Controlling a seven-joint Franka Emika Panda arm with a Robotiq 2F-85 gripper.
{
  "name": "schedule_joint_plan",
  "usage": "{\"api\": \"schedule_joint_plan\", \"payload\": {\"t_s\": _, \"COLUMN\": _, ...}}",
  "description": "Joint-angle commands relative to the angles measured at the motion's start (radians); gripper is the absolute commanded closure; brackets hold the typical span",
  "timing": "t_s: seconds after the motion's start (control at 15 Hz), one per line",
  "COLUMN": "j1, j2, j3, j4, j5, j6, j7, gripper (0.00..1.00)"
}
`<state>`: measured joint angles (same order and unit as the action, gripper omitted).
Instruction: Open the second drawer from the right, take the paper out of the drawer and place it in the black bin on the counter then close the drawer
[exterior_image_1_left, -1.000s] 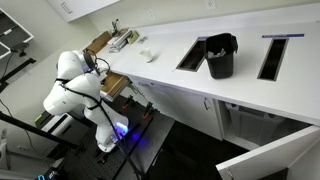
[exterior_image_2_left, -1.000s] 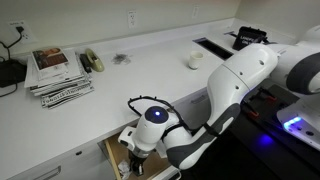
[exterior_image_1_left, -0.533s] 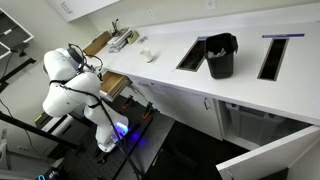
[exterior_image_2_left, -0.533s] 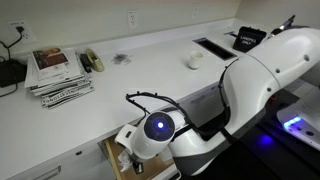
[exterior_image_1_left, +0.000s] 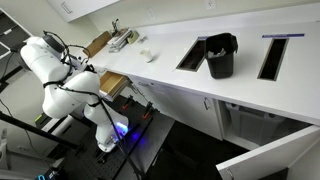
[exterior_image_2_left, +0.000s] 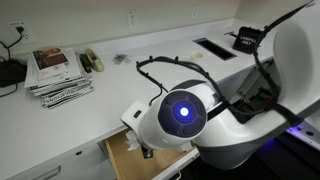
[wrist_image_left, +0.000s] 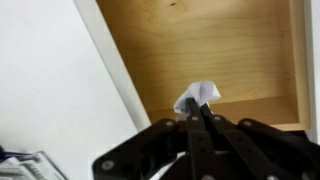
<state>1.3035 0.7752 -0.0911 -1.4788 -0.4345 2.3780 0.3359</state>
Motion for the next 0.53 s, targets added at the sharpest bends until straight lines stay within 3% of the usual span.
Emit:
{"api": "schedule_joint_plan", "payload": {"t_s": 0.0, "j1": 0.055, "j2": -0.162, "j3": -0.084, "j4": -0.162, "j5": -0.102, "j6": -0.083, "j7": 0.194, "gripper": 0.99}}
{"api": "schedule_joint_plan", "payload": {"t_s": 0.2, "j1": 0.055, "j2": -0.253, "j3": -0.11, "j4": -0.256, "j5": -0.177, "j6": -0.155, "j7": 0.358, "gripper": 0.99}}
{"api": "schedule_joint_plan", "payload": {"t_s": 0.47, "j1": 0.011, "j2": -0.384, "j3": -0.087, "j4": -0.419, "j5": -0.303, "j6": -0.25, "j7": 0.612, "gripper": 0.99}}
